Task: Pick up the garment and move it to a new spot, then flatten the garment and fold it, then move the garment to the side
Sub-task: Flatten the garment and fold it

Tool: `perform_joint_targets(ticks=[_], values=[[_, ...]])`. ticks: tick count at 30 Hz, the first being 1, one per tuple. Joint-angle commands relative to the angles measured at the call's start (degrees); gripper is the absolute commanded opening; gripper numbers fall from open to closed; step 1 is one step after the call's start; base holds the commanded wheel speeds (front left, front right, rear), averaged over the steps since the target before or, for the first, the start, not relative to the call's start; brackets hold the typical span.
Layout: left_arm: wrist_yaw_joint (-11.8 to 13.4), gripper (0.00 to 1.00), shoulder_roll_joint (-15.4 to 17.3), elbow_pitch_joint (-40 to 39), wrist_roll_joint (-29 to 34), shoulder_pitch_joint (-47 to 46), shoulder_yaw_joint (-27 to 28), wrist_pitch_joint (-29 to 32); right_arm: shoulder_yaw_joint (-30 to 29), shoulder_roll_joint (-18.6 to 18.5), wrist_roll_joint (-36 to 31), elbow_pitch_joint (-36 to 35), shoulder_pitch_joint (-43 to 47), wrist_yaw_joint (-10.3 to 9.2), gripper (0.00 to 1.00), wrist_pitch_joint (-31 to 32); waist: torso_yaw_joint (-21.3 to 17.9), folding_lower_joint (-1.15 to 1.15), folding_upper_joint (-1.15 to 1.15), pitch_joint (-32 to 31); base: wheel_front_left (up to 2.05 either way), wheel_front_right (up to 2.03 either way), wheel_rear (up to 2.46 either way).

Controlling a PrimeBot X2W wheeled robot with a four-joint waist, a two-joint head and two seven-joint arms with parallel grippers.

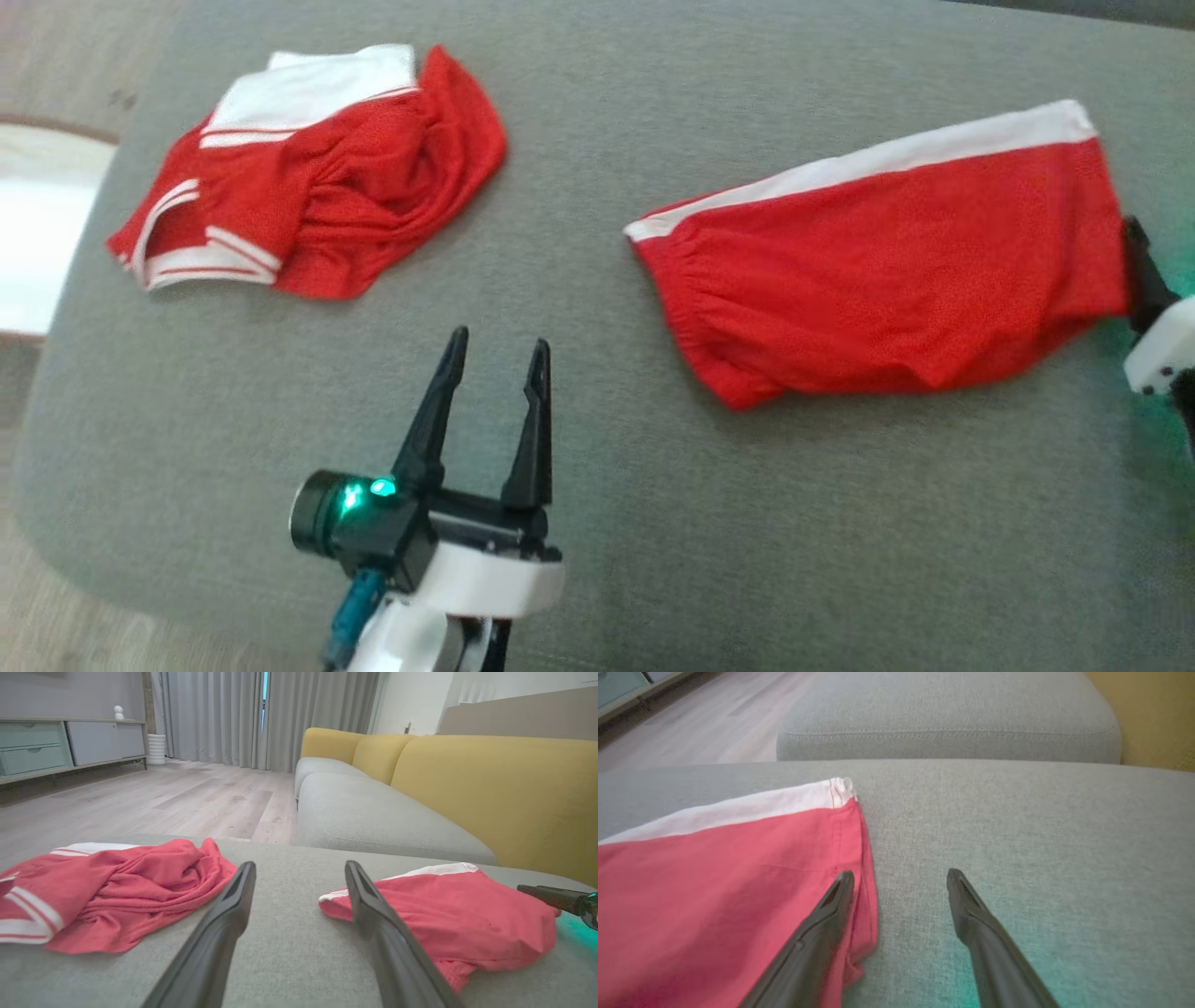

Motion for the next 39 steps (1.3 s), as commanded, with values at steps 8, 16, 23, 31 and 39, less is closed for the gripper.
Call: perform_joint_targets(ticks=[8,16,23,31,39], values=[[-0.7,1.00,-0.3,-1.9,1.1,1.7,1.1,-0.4,-3.0,1.6,-2.0,9.5,-3.1,-0.05,1.00,1.5,5.4,0.01,0.00,1.1,0.00,0.00,0.00],[-0.3,1.00,-0.4,-2.1,1.1,1.2,0.8,-0.4,-4.6,3.7,-1.1,11.6,-5.1,-0.05,1.00,-2.3,4.2,0.01,0.00,0.0,0.00,0.00,0.00],[-0.7,1.00,-0.4,-1.7,2.1,1.3,0.8,-0.4,-4.6,5.5,-1.3,12.6,-6.3,-0.05,1.00,-4.4,3.3,0.01,0.00,-1.1,0.00,0.00,0.00],[-1.0,1.00,-0.4,-1.7,2.0,0.9,0.1,-0.4,-2.8,7.3,0.9,13.9,-4.4,-0.05,1.00,0.8,4.0,0.01,0.00,-0.8,0.00,0.00,0.00],[-0.9,1.00,-0.4,-1.2,2.1,0.8,0.1,-0.4,-0.6,6.9,3.9,11.5,-3.5,-0.05,0.00,4.7,3.3,0.01,0.00,-1.2,0.00,0.00,0.00]])
